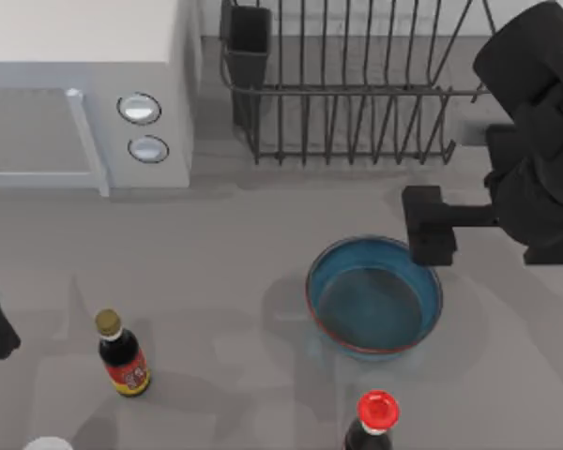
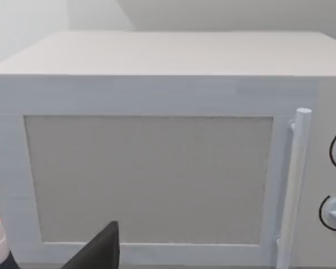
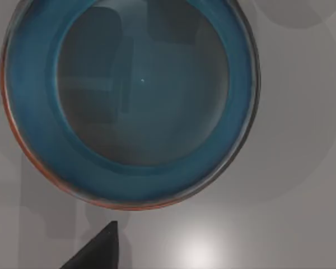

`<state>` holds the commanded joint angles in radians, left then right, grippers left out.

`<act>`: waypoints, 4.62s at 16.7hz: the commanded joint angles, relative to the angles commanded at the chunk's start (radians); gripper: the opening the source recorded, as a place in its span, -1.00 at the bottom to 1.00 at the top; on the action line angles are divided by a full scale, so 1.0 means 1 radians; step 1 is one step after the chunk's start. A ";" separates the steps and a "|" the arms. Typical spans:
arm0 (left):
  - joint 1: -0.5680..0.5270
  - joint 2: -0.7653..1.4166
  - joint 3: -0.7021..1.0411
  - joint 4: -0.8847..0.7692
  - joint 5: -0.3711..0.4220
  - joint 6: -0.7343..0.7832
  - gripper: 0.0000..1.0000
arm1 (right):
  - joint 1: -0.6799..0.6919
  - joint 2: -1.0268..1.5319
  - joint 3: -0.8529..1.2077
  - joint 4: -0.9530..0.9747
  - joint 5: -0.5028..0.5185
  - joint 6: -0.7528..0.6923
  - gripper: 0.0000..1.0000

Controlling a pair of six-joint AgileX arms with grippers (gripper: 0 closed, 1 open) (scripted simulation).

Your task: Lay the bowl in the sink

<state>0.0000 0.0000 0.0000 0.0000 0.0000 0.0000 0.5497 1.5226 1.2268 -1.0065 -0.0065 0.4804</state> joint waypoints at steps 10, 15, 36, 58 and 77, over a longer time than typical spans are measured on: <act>0.000 0.000 0.000 0.000 0.000 0.000 1.00 | -0.038 0.365 0.330 -0.234 0.008 0.047 1.00; 0.000 0.000 0.000 0.000 0.000 0.000 1.00 | -0.035 0.368 0.312 -0.216 0.007 0.048 1.00; 0.000 0.000 0.000 0.000 0.000 0.000 1.00 | -0.035 0.469 0.062 0.139 0.008 0.051 -0.21; 0.000 0.000 0.000 0.000 0.000 0.000 1.00 | -0.030 0.428 0.315 -0.174 0.007 0.049 -1.00; 0.000 0.000 0.000 0.000 0.000 0.000 1.00 | -0.178 0.302 0.302 -0.054 -0.149 -0.030 -1.00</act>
<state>0.0000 0.0000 0.0000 0.0000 0.0000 0.0000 0.3713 1.8243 1.5284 -1.0605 -0.1557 0.4507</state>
